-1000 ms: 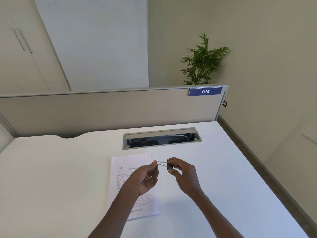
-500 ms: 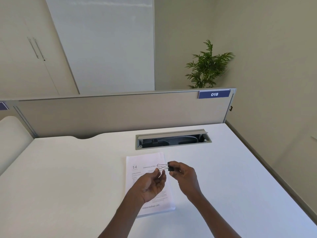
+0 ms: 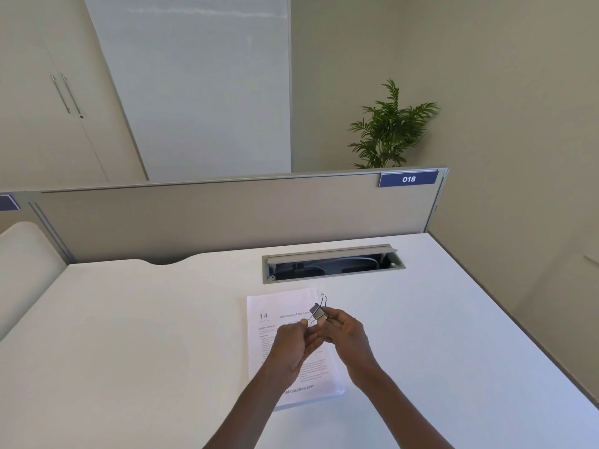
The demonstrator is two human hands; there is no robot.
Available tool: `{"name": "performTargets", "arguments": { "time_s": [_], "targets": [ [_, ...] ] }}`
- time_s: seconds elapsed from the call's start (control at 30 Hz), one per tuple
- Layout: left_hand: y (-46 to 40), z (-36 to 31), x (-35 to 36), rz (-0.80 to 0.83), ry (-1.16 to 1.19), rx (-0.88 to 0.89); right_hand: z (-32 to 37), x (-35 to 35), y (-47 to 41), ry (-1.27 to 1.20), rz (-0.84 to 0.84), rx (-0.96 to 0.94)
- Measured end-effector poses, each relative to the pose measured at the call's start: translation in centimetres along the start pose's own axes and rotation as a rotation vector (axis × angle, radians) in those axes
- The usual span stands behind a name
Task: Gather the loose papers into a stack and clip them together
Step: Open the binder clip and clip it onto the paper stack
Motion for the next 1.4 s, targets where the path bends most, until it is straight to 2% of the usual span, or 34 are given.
{"name": "performTargets", "arguments": {
  "time_s": [0.17,0.27,0.4,0.5,0.8,0.97,1.1,1.2,1.3,1.4],
  "targets": [
    [0.1,-0.7,-0.3,-0.103,-0.305,0.182,1.4,1.0,-0.5,0.203,-0.127,-0.141],
    [-0.4,-1.1,-0.8,-0.175,-0.373,0.245,1.9,1.6,-1.1,0.335,-0.226,-0.203],
    [-0.8,-1.6,-1.4,-0.206,-0.410,0.305,2.0,1.9,-1.4,0.308,-0.303,-0.196],
    [-1.1,-1.9,-2.1,-0.209,-0.419,0.317,2.2,2.1,-1.7,0.213,-0.334,-0.123],
    [-1.3,-2.7,-3.2,-0.153,-0.336,0.288,2.3,2.3,-2.0,-0.099,-0.255,0.164],
    [-1.9,-2.6,-4.0,-0.110,-0.367,0.247,1.9,2.2,-2.1,-0.267,-0.151,0.253],
    [-2.3,-2.1,-4.6,-0.087,-0.297,0.182,1.4,2.6,-2.1,-0.403,-0.074,0.321],
    [-2.4,-1.9,-4.7,-0.102,-0.249,0.171,0.9,2.5,-2.3,-0.416,-0.081,0.328],
    [-2.2,-1.9,-4.5,-0.139,-0.318,0.231,0.5,2.5,-2.7,-0.362,-0.101,0.315],
    [-1.9,-1.9,-3.9,-0.090,-0.350,0.257,-0.1,2.8,-2.9,-0.284,-0.113,0.279]
  ]
}}
Point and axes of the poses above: each hand's wrist, its own y-axis away from the middle knuckle, its own x-axis out of the palm, z = x × y, the point moved 2 cm from there along -y, towards the middle knuckle
